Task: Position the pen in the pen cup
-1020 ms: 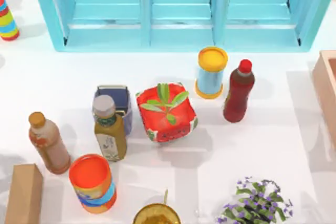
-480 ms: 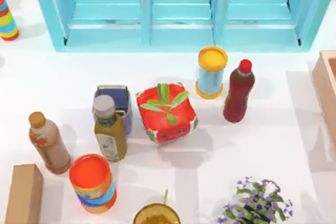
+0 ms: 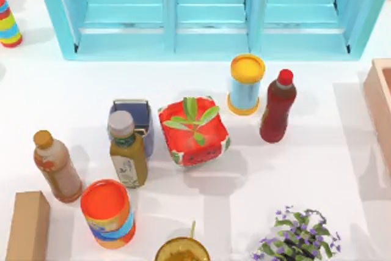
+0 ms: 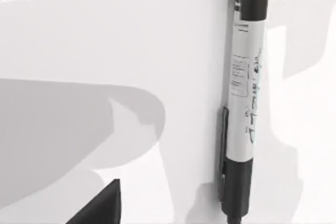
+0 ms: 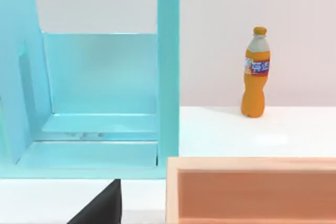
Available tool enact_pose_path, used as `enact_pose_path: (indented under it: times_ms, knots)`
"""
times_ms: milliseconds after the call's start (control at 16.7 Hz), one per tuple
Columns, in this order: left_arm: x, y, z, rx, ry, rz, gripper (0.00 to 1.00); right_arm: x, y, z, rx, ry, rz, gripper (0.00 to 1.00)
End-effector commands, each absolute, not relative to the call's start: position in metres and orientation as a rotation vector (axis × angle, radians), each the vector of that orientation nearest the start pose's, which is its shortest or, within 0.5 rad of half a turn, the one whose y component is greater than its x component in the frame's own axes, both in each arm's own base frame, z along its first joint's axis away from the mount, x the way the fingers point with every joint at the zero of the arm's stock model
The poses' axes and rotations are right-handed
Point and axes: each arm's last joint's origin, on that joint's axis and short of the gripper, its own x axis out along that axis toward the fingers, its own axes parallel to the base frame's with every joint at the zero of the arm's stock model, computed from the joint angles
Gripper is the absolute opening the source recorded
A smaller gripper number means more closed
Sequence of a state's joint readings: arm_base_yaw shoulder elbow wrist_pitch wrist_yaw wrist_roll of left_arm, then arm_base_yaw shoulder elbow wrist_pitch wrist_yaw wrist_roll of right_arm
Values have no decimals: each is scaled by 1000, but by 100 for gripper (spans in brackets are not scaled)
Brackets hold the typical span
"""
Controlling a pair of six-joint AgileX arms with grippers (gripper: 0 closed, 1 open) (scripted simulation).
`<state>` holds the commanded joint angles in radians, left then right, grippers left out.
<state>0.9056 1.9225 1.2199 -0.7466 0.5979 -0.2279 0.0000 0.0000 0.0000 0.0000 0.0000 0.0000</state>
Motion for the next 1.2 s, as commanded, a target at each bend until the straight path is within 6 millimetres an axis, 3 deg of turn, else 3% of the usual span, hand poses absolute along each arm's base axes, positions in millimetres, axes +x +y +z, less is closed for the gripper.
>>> enact_pose_path:
  times_ms: [480, 840, 1200]
  knots:
    - [273, 250, 73, -1199, 1037, 386, 100, 106, -1, 160, 0, 0, 0, 100]
    - [278, 245, 64, -1202, 1042, 387, 100, 106, -1, 160, 0, 0, 0, 100]
    - [278, 245, 64, -1202, 1042, 387, 55, 106, -1, 160, 0, 0, 0, 100]
